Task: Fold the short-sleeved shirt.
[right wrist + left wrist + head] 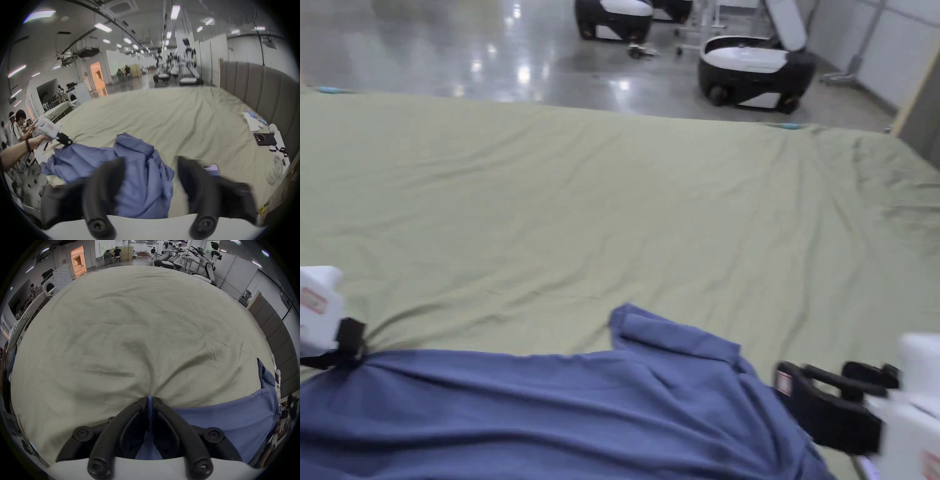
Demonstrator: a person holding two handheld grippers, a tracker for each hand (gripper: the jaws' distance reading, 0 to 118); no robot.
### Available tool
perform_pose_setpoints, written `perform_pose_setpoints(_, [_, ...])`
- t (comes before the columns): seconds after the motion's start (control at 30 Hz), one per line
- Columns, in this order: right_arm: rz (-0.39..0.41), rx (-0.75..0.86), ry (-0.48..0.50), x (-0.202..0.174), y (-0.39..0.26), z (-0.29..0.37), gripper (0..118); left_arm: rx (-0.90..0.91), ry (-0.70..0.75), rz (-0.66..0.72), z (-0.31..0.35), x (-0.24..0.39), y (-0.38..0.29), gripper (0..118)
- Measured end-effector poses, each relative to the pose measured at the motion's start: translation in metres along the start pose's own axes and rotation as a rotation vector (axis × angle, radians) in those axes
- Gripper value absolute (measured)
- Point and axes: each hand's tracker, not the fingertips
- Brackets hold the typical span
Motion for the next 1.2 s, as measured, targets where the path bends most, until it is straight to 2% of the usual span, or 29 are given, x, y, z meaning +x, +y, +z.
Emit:
perform_pose_setpoints(0.03, [-0.031,-0.037,-0.026,0.006,0.011,-0.020,93,-0.001,0.018,-0.034,0.001,0.004,-0.002,7])
perform_pose_setpoints(0.13, [-0.068,-0.108,0.000,0.026,0.033,-0.073,93,0.001,0.046,-0.080,0.000,0.010,-0.004,7])
perform_pose_setpoints(0.2, [-0.030,-0.205,0.018,0.025,0.047,-0.104,93,-0.002,0.047,-0.082,0.001,0.012,-0.004,7])
perform_pose_setpoints(0.27, [-0.027,-0.298,0.063,0.023,0.050,-0.133,93,-0.003,0.042,-0.083,0.001,0.007,-0.002,7])
perform_pose_setpoints(0.37, [-0.031,-0.385,0.060,0.017,0.047,-0.169,92,0.000,0.027,-0.076,0.002,0.006,-0.004,7])
perform_pose_setpoints(0.47, [0.009,-0.476,-0.009,0.018,0.043,-0.198,75,0.004,0.015,-0.071,0.002,0.002,-0.003,7])
perform_pose_setpoints(0.53, [0.052,-0.477,-0.042,0.014,0.039,-0.201,66,0.006,0.007,-0.060,0.002,-0.002,-0.003,7])
perform_pose_setpoints(0.57, [0.065,-0.470,-0.020,0.011,0.042,-0.195,64,0.008,0.003,-0.054,0.002,-0.003,-0.002,7])
perform_pose_setpoints(0.6, [0.084,-0.470,-0.016,0.010,0.044,-0.192,57,0.008,0.000,-0.051,0.002,-0.003,-0.002,7])
perform_pose_setpoints(0.63, [0.091,-0.469,-0.014,0.007,0.045,-0.188,40,0.010,-0.003,-0.046,0.002,-0.004,-0.003,7])
perform_pose_setpoints(0.67, [0.093,-0.462,-0.024,0.004,0.045,-0.186,4,0.015,-0.004,-0.037,0.002,-0.006,-0.003,7])
perform_pose_setpoints(0.7, [0.118,-0.446,-0.068,0.002,0.045,-0.184,4,0.021,-0.004,-0.028,0.003,-0.006,-0.004,7])
perform_pose_setpoints(0.73, [0.099,-0.456,-0.036,0.003,0.045,-0.183,4,0.033,-0.005,-0.015,0.004,-0.007,-0.006,7])
perform_pose_setpoints(0.8, [0.064,-0.437,-0.032,0.002,0.046,-0.171,4,0.066,-0.015,0.027,0.013,-0.011,-0.007,7])
perform_pose_setpoints(0.9, [-0.049,-0.298,0.042,0.003,0.057,-0.128,4,0.223,-0.066,0.063,0.055,-0.018,-0.019,6])
perform_pose_setpoints(1.0, [-0.036,-0.158,0.051,0.002,0.078,-0.077,4,0.358,-0.149,0.046,0.123,-0.024,-0.029,6])
perform_pose_setpoints(1.2, [-0.088,0.135,0.099,-0.005,0.133,0.030,4,0.674,-0.262,0.043,0.280,-0.043,-0.042,6])
